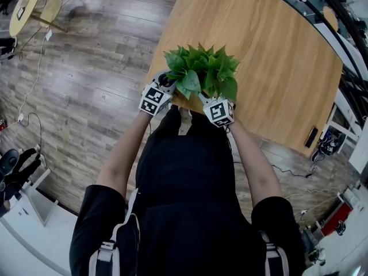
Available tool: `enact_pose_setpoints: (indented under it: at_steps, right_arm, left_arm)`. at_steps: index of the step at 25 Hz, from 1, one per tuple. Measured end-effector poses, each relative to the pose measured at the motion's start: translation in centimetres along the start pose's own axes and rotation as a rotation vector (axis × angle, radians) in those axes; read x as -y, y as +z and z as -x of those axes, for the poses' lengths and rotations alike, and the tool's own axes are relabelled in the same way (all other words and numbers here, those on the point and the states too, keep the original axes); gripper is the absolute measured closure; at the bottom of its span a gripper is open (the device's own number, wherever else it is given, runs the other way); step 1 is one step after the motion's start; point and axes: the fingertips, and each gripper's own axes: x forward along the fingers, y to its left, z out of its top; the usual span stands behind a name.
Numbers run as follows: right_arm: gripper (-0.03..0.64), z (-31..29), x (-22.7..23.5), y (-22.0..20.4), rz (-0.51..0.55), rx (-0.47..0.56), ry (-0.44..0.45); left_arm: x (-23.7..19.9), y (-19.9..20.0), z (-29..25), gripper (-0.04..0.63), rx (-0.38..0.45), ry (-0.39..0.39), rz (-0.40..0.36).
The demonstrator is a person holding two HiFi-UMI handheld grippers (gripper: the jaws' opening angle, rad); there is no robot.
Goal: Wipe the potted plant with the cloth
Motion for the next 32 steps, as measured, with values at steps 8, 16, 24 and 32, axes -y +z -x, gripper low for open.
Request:
enact_pose_setpoints:
  at_steps: [8,16,24,32]
  right_arm:
    - [0.367,-0.3,0.7,-0.5,-0.043,0.001,-0.079]
    - [0.367,-0.7,2.2,0.6,-0.019,0.010,-0.020]
    - [0.367,-0.9,2.4,0.7,-0.017,0.015,-0.030]
    - [0.367,-0.5,1.9,0.5,-0.052,0.010,-0.055]
  left_arm:
    - [-1.8,0.2,0.2,0.469,-0.029,0.044,0.022]
    - [-0.5,0.9,-0.4,0.469,-0.028,0.015,0.026]
    - [2.4,0.3,0.3,0.469,-0.020,-0.065,0.029]
    - [2.6,0.0,0.3,0.469,-0.025,-0.095,0.017]
